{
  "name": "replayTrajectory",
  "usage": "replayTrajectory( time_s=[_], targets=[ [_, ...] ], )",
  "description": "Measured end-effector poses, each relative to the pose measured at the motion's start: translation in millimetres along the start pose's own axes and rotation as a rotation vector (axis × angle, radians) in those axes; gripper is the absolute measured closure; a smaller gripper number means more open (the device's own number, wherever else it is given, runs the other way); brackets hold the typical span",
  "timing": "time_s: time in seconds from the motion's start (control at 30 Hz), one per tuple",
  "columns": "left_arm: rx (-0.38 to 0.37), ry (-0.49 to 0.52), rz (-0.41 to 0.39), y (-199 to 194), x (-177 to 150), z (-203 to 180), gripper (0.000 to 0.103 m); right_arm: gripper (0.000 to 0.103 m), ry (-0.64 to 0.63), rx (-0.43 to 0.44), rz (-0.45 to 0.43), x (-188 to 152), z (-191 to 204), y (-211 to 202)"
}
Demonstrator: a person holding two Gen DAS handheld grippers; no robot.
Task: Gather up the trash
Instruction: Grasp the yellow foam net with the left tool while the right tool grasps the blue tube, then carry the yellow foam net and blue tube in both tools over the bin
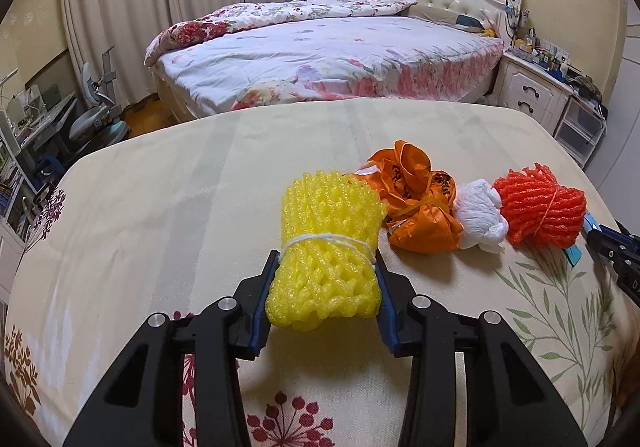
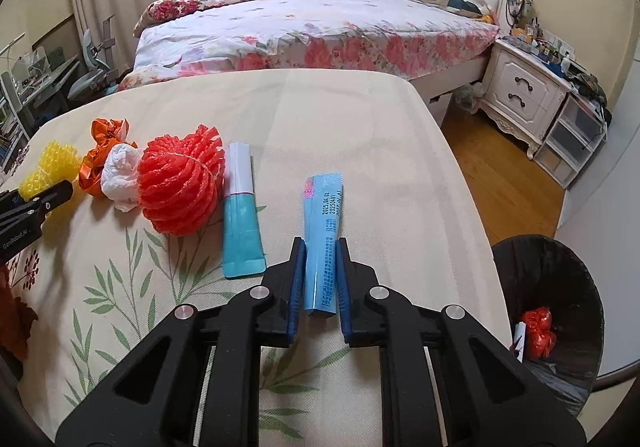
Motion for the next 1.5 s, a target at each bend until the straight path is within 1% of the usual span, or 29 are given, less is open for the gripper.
replayTrajectory(
  time_s=[0.23,0.43,0.63,0.87,1.0,1.17,1.33,1.5],
  targets=[
    [0.002,-0.026,-0.062,-28.8,-15.4,-10.8,0.060,0.088,0.042,-0.003,-0.090,-17.0,-11.3,-34.1],
    [-0.042,-0.035,-0.132,-56.0,-19.8,-35.8,0.060,0.088,0.070,-0.034,-0.186,-28.9,-24.2,-69.2],
    [-0.098,0.018,-0.225,-78.5,-15.3,-79.4,0.060,0.088,0.073,-0.121,-0.265,-39.0,-43.8,-97.2],
    [-0.196,0.087,-0.240,-80.1,-6.9,-142.7,0.060,0.088,0.126,-0.178,-0.300,-50.4,-73.5,-112.8],
    [-0.228,0.112,-0.248,-78.6,-3.6,-172.4,0.060,0.088,0.160,-0.220,-0.323,-57.0,-92.3,-121.2],
    [-0.252,0.138,-0.253,-75.2,0.0,-201.0,0.060,0.088,0.194,-0.284,-0.339,-64.4,-114.7,-126.0],
    [-0.271,0.162,-0.250,-73.3,2.1,-223.3,0.060,0.088,0.241,-0.298,-0.337,-67.7,-135.5,-123.9],
    [-0.283,0.185,-0.254,-72.2,4.1,-240.2,0.060,0.088,0.273,-0.308,-0.341,-69.7,-147.0,-122.4]
  ],
)
Point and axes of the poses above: each gripper's, at about its wrist camera, not at the fingertips, and y roughly the way its jaws point, z to its left, x to its top, the point moved 2 cm from there along y, roughly the way its jaws point, and after that the axes turned 3 degrees about y, right-handed, at the moved point
